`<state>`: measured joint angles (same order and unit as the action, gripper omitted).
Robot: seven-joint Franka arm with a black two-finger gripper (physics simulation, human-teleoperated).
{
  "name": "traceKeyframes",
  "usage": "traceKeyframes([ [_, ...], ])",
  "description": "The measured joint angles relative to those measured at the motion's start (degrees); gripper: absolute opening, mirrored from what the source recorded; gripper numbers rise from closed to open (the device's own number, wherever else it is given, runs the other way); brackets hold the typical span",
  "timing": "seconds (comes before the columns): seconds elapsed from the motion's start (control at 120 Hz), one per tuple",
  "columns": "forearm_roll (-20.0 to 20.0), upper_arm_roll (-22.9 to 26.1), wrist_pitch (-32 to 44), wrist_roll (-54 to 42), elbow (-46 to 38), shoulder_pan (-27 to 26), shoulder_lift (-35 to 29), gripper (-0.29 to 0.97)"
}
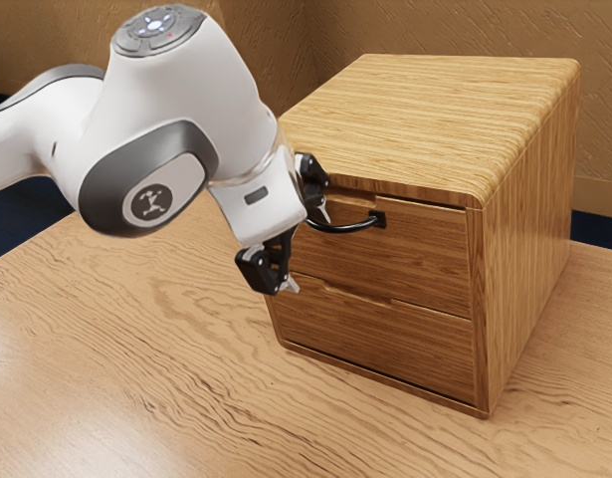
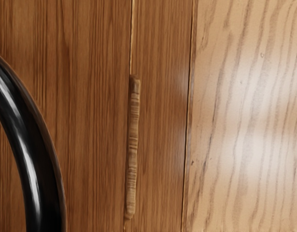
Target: Pull the drawer handle with one arm to open the drawer
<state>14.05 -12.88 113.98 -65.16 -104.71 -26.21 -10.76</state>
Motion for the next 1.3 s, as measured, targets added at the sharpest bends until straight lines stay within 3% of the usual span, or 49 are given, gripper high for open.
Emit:
traceKeyframes([
  [0.242, 0.29, -0.01, 0.17, 0.12, -0.94, -0.2, -0.85, 0.66],
  [0.383, 0.3, 0.04, 0.23, 0.19, -2.7, -0.58, -2.19, 0.74],
  [0.767, 2.05, 0.02, 0.45, 0.6, -14.49, -3.12, -15.7, 0.52],
  [0.933, 3.49, 0.24, 0.76, 1.19, -20.0, -4.59, -24.67, 0.04],
  [0.975, 3.68, 0.3, 0.79, 1.36, -20.87, -4.66, -27.93, -0.19],
  [1.125, 3.54, -0.01, -0.67, 2.02, -20.76, -2.63, -35.66, 0.31],
  [1.233, 3.07, -1.31, -8.18, 6.47, -12.75, -4.41, -34.93, 0.49],
  [1.3, 2.99, -2.98, -14.11, 9.33, -4.59, -5.03, -30.01, 0.55],
])
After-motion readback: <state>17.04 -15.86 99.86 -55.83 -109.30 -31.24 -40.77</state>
